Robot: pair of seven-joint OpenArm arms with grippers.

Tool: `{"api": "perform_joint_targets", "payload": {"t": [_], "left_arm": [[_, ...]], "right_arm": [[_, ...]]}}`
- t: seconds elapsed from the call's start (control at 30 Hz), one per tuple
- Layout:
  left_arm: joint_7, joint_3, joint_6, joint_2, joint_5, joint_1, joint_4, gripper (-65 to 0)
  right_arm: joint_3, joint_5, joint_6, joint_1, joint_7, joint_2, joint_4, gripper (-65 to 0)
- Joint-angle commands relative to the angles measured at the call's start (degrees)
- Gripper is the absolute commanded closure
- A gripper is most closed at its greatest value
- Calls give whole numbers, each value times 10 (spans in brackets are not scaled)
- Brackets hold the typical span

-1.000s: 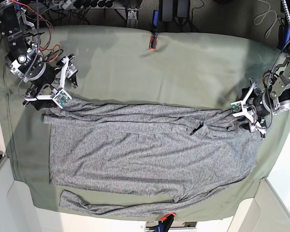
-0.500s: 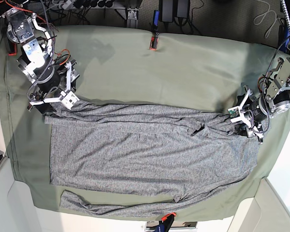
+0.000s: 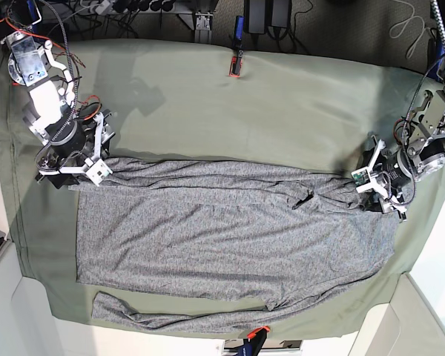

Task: Fold the T-shirt properly
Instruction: 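Hold the shoulder edge with both grippers and adjust the grip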

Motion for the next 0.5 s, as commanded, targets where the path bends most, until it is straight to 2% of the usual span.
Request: {"api": "perform_joint_targets", "payload": {"t": [0.0,0.07,0.1,0.2,0.27,0.33,0.47], "left_arm": [[-1,-1,-6,0,14,-5,-3,-380],[-5,-1,-5,6,34,-5,-5,-254],[-5,-1,-1,7,43,-5,-5,-172],[-5,-1,19,7,50,-5,-5,-4],[-5,-1,28,5,51,-6,-5,0],[-5,-1,42,-1,50,-5,-5,0],[-5,-1,43,-24,30,-5,1,0]], "right_arm": [[2,1,1,3,-20,7,-2,-449],[2,5,-6,3,-20,7,-2,-419],[2,4,-15,3,-20,8,-2,-376],[2,3,-37,3,-20,7,-2,-169],[2,1,-47,3,-20,8,-2,-16],[2,-10,-47,3,-21,8,-2,0],[2,-53,-57,2,-33,8,9,0]]}}
